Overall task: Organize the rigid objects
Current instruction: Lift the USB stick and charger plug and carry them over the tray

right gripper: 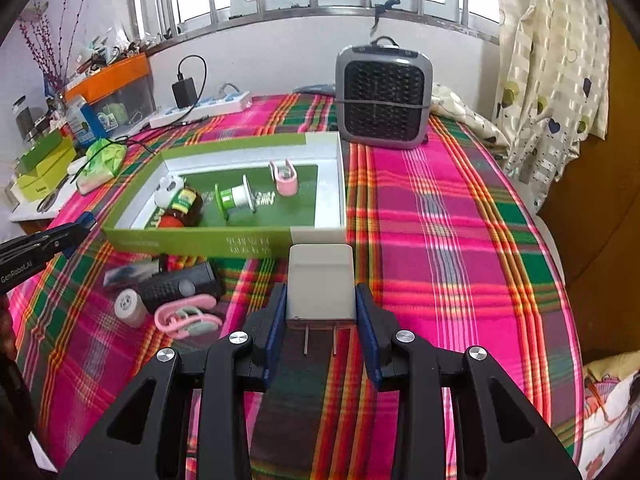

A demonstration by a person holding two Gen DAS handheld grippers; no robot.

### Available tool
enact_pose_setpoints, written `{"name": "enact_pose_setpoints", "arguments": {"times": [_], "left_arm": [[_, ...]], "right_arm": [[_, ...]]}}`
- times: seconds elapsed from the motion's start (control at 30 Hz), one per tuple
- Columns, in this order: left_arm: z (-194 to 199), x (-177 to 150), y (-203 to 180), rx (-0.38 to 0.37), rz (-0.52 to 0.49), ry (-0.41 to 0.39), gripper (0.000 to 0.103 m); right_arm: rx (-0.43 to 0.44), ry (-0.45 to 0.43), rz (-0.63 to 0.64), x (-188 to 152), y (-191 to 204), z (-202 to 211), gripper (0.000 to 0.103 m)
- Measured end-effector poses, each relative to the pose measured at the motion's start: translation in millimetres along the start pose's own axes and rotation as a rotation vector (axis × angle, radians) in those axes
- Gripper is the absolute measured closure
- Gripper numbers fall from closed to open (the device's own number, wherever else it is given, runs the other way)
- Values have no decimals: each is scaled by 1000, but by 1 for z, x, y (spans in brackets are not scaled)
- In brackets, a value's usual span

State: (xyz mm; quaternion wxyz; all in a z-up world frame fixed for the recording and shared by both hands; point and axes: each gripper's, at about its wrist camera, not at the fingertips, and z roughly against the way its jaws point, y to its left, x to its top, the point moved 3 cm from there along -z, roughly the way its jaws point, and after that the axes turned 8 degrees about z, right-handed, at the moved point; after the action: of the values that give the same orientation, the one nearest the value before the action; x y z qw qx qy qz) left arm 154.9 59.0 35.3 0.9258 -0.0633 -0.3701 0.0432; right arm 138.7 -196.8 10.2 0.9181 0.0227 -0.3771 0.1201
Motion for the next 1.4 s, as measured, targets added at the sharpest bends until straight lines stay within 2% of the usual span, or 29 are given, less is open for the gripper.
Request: {"name": "enact_pose_setpoints", "arguments": {"times": [0.33, 0.57, 0.97, 1.4], "left_arm": [[-10, 20, -16, -31, -14, -14, 82], [-25, 26, -26, -41, -19, 7, 82], [-48, 25, -30, -39, -24, 46, 82], [-68, 20, -34, -32, -32, 93, 82]], "right_arm": [[35, -46, 35, 33, 0, -6, 68], [53, -44, 51, 55, -2, -19, 68], [64, 21, 65, 72, -4, -51, 68], [94, 115, 121, 69, 6, -72, 68]]}}
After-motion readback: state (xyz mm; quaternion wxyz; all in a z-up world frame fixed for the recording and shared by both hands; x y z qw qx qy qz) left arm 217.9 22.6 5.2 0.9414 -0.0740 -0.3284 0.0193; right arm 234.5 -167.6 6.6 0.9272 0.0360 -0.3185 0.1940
